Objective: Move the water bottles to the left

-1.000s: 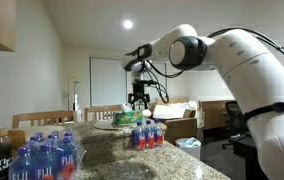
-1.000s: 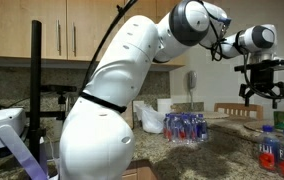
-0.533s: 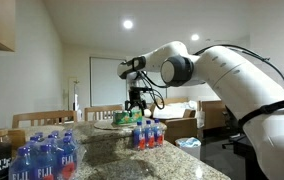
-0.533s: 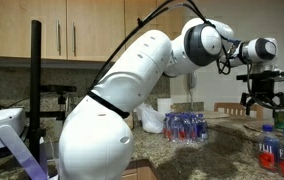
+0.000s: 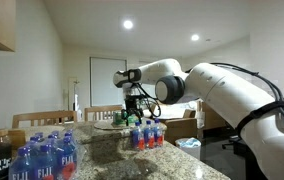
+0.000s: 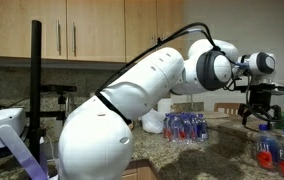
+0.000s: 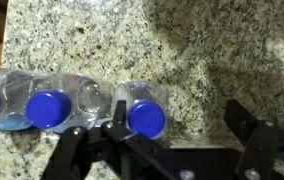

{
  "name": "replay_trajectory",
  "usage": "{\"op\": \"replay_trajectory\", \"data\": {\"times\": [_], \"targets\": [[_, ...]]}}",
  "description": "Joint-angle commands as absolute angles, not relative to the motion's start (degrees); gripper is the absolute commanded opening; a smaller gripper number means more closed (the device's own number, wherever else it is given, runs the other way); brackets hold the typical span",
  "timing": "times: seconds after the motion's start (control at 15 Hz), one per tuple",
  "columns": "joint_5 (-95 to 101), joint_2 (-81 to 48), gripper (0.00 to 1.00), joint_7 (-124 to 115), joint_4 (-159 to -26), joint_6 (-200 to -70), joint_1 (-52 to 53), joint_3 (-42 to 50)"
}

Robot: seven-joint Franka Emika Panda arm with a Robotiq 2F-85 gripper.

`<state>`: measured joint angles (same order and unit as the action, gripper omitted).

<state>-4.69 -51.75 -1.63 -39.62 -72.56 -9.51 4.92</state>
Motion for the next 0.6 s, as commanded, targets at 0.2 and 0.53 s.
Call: {"op": "replay_trajectory", "data": {"times": [0.2, 0.53], "targets": [[-6.2, -56.2, 1.00, -10.6, -31.0, -67.6, -10.2, 4.9], [-5.5, -57.0, 0.71, -15.8, -29.4, -64.0, -9.8, 5.0]]}}
